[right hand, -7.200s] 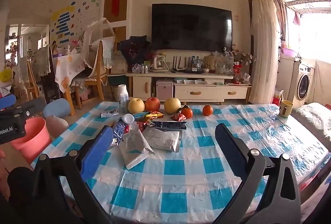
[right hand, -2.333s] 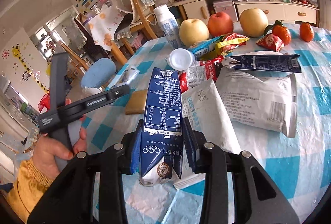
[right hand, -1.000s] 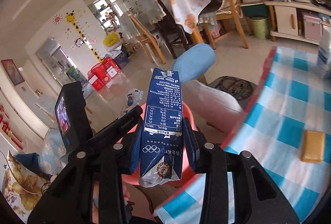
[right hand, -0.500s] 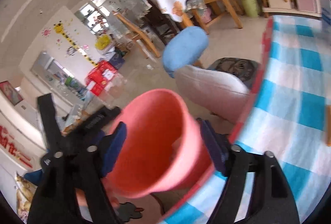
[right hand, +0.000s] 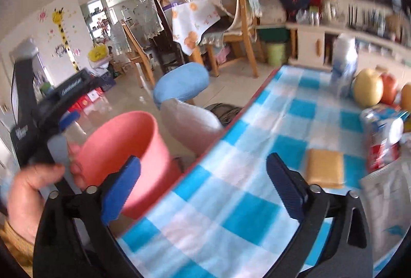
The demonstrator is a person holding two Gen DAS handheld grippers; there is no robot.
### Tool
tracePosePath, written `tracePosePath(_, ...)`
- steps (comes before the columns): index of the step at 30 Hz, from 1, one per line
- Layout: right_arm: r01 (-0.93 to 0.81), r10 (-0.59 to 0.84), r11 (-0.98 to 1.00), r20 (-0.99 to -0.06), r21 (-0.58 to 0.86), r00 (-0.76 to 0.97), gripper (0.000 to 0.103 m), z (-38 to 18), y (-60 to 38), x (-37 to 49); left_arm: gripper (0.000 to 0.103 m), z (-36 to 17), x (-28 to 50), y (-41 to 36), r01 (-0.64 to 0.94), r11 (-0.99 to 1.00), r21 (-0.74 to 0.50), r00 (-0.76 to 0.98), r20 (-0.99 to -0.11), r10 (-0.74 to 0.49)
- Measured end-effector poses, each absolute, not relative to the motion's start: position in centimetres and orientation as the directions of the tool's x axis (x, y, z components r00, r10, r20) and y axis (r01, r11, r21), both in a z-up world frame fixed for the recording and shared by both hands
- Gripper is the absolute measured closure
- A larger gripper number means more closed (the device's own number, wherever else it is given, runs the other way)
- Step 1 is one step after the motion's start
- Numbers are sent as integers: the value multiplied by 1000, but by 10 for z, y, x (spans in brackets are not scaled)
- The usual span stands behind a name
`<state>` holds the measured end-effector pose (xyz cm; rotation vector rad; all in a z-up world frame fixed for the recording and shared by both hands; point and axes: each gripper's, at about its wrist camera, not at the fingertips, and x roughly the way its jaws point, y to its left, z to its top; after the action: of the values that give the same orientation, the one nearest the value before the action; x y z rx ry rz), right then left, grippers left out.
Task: Collect trash
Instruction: 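Return both tools to the table above the yellow sponge and paper packet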
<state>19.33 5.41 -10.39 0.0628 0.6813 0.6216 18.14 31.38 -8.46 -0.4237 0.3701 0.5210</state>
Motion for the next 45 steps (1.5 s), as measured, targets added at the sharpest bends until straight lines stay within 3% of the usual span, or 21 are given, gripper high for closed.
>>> tracePosePath(4,-506,489,849,-584,150,648,4,-104,39,184,10,-80,193,296,-543,816,-198,772,-499,393)
tracePosePath(9,-489,435,868,-602,84,670,4,-104,16,174,10,-81,197,280,-485,846,-223,798,-510,323)
tracePosePath(20,-403,356,913,-597,59,719,4,-104,-36,159,10,-82,205,230,-387,907,-164,834,-482,269)
tracePosePath(33,-363,334,927,-636,91,695,4,-115,-80,154,10,-94,223,168,-277,958,-70,813,-549,195)
tracePosePath(40,-331,325,936,-652,119,685,4,-117,-102,156,10,-104,233,140,-154,983,-98,805,-589,68)
tracePosePath(45,-279,307,949,-636,147,708,4,-109,-129,162,10,-114,240,111,3,988,-153,769,-632,-100)
